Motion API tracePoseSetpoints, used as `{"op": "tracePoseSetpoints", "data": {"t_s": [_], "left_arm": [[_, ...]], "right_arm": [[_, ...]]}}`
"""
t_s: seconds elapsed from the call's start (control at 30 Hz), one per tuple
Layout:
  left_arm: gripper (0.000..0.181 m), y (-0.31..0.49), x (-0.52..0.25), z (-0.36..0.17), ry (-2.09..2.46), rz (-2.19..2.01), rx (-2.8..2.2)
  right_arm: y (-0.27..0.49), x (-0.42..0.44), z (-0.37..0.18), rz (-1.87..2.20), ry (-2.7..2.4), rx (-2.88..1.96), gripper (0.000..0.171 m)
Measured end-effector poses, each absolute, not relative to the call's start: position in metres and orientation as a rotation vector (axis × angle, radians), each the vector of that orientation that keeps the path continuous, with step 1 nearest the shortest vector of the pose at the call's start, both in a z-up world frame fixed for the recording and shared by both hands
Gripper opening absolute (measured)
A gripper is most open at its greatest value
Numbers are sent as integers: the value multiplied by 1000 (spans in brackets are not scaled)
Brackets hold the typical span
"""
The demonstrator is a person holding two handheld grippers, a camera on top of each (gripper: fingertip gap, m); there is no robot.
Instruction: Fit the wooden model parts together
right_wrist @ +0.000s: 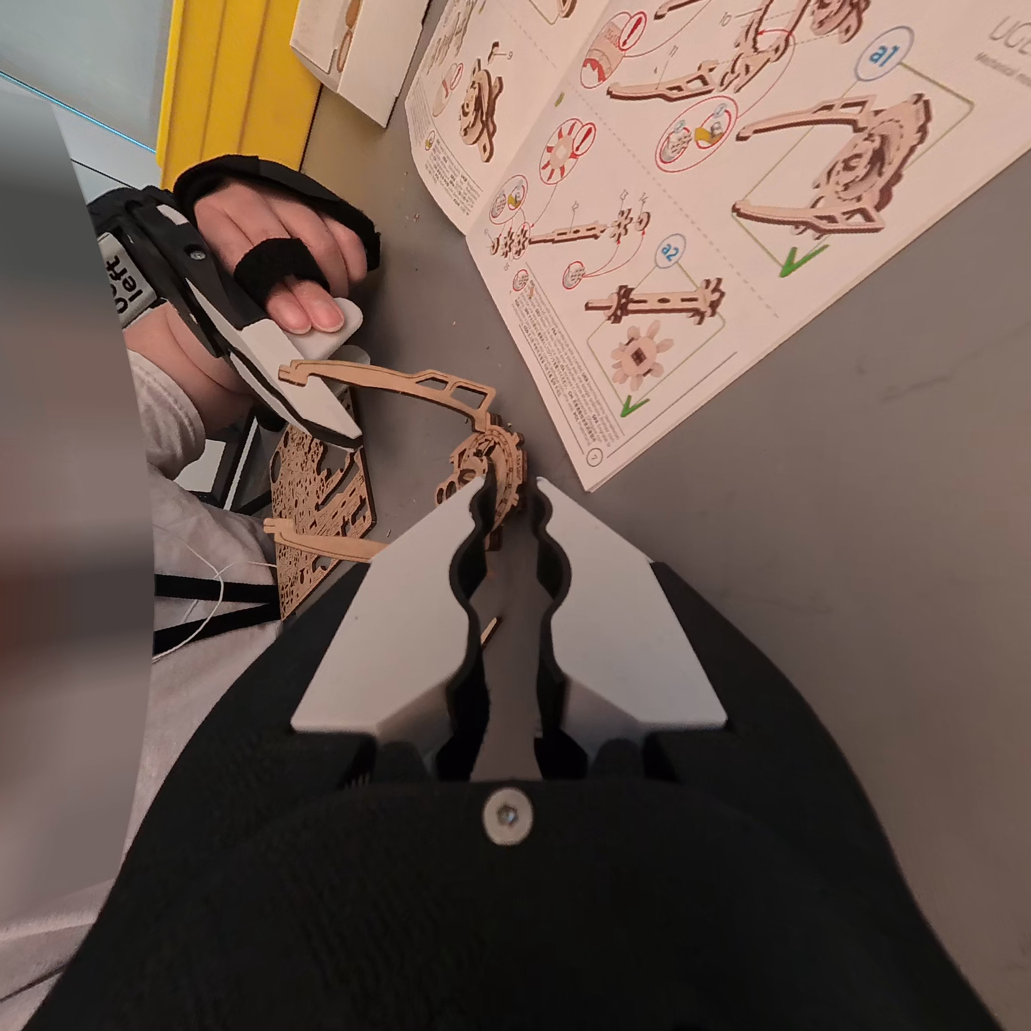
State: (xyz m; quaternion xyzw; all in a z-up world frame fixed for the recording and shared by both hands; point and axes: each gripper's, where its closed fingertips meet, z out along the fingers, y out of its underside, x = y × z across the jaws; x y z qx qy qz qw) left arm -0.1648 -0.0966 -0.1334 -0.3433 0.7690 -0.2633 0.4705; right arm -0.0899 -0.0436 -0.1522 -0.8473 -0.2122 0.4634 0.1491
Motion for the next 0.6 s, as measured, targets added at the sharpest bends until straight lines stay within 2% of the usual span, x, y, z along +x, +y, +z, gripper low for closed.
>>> {"op": "tracePoseSetpoints", "data": {"t_s": [0.6], "left_arm": [[2,-96,-165,-136,1896,-633,-844]], "right_arm": [[-26,-82,-146,1179,-606,-2373,13]]}}
